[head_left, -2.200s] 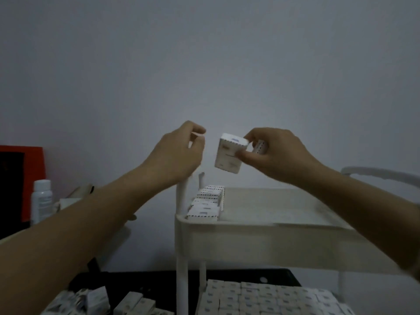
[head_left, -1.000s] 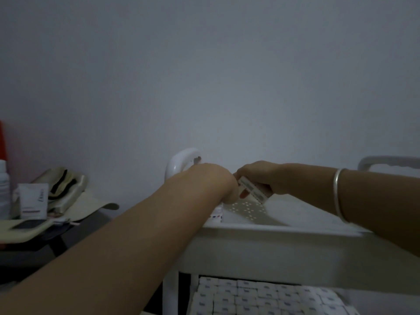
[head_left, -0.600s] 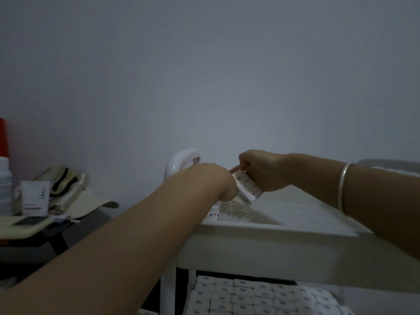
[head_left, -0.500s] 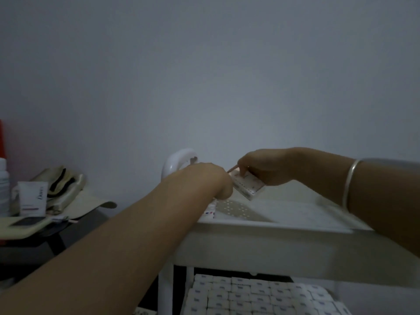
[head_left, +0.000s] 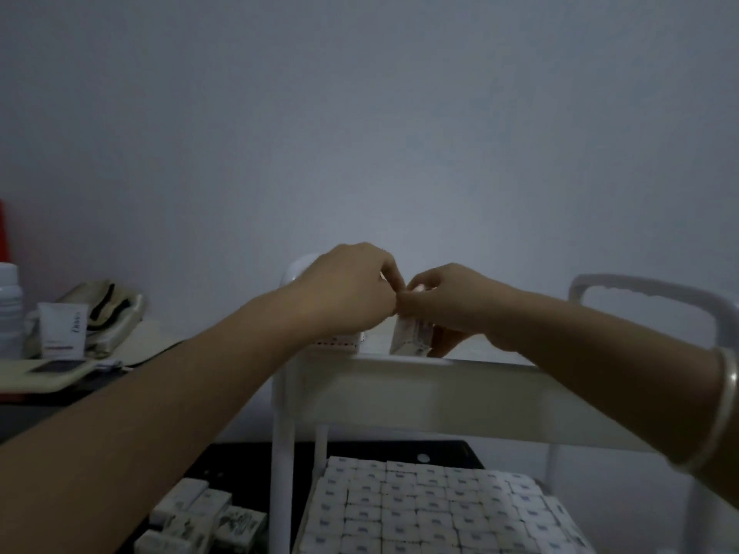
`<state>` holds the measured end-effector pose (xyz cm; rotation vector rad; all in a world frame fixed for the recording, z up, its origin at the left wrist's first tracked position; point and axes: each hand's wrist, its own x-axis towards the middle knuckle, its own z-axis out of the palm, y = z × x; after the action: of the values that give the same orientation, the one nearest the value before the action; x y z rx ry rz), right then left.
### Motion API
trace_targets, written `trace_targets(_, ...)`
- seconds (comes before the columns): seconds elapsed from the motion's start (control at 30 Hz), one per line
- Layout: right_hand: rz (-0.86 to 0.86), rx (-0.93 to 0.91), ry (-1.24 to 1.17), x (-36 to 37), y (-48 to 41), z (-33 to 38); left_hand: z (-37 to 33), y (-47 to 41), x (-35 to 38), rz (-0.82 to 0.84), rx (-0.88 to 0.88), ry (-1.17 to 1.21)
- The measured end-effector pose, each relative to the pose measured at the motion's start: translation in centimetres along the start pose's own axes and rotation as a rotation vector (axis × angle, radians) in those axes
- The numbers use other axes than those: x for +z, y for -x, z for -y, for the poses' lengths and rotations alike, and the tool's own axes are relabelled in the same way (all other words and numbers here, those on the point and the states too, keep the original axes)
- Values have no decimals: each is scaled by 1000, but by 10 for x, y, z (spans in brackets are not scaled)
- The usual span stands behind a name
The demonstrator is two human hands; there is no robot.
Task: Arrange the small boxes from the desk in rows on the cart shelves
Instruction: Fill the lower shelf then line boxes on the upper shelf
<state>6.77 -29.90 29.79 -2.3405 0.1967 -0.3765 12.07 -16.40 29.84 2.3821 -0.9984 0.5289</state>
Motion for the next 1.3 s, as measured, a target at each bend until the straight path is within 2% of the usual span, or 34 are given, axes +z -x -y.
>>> trace_targets(0.13, 109, 48, 158, 15, 6, 11, 2, 28, -14, -97, 35, 44)
trace_targets(0.3, 277, 96, -28, 1, 10, 13, 11, 57, -16, -209, 146, 40)
trace_targets(0.4, 301, 53, 45, -9, 17, 6, 21, 65, -13, -293, 217, 58)
trace_targets(0.57, 211, 24, 131, -9, 30, -3, 35, 83, -5, -418, 333, 213)
trace_targets(0.77, 5, -113, 150, 1, 48, -10, 50, 115, 14, -545, 334, 381)
trace_targets(0.87, -166, -246, 379, 11, 53, -11, 65, 135, 29, -570, 262, 419)
trace_targets(0.97, -394, -377, 397, 27, 61, -9, 90, 156, 49, -523, 190, 411)
trace_targets(1.1, -641, -641, 289, 68, 82, -11, 147, 189, 89, -322, -15, 270)
trace_targets(1.2, -627, -848, 252, 121, 103, -15, 184, 217, 121, -55, -117, 86)
trace_targets(1.3, -465, -965, 262, 180, 115, -29, 193, 238, 146, 152, 7, 53)
